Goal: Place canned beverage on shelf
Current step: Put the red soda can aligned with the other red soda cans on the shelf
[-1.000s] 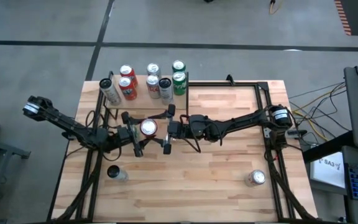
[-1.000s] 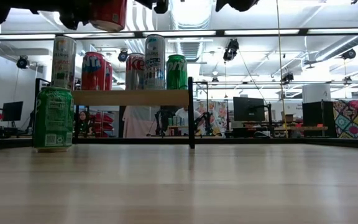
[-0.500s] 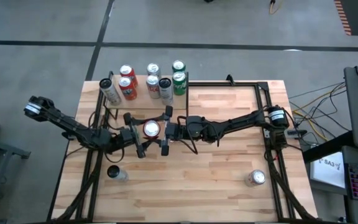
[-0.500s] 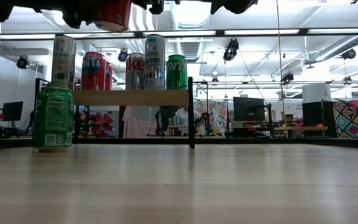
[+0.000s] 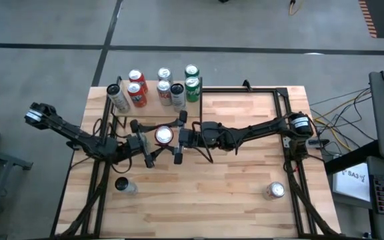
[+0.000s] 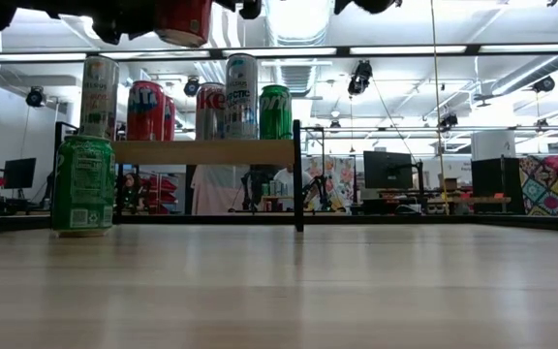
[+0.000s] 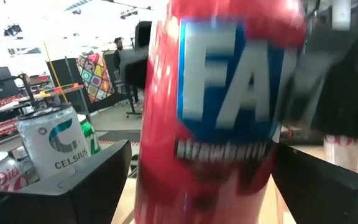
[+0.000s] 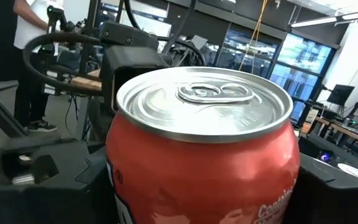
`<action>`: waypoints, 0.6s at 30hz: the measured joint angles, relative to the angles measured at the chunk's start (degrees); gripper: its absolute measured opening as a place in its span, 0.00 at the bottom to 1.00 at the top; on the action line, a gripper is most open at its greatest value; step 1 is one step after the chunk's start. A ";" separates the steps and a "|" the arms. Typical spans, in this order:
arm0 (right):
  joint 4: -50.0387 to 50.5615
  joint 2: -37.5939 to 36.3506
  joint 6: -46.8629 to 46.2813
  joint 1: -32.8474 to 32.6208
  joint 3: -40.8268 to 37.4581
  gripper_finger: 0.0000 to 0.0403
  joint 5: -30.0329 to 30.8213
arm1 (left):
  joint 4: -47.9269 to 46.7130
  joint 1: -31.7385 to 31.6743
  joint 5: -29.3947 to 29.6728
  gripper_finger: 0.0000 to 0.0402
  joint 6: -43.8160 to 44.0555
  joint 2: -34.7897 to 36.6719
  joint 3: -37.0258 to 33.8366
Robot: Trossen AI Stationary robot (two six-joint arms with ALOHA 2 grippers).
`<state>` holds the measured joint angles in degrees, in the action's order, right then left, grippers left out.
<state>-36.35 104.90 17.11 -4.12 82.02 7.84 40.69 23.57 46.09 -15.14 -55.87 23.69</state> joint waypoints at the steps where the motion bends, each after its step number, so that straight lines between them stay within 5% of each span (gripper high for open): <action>1: 1.10 -0.46 0.00 0.00 0.02 0.70 0.01 | -0.63 0.00 0.06 0.89 0.13 0.22 0.01; 18: 13.82 -4.26 -2.30 1.33 3.71 0.70 0.93 | -12.10 0.07 5.35 0.82 -2.24 13.33 0.25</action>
<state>-22.53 100.64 14.81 -2.79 85.73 8.78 28.59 23.64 51.45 -17.38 -42.54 23.94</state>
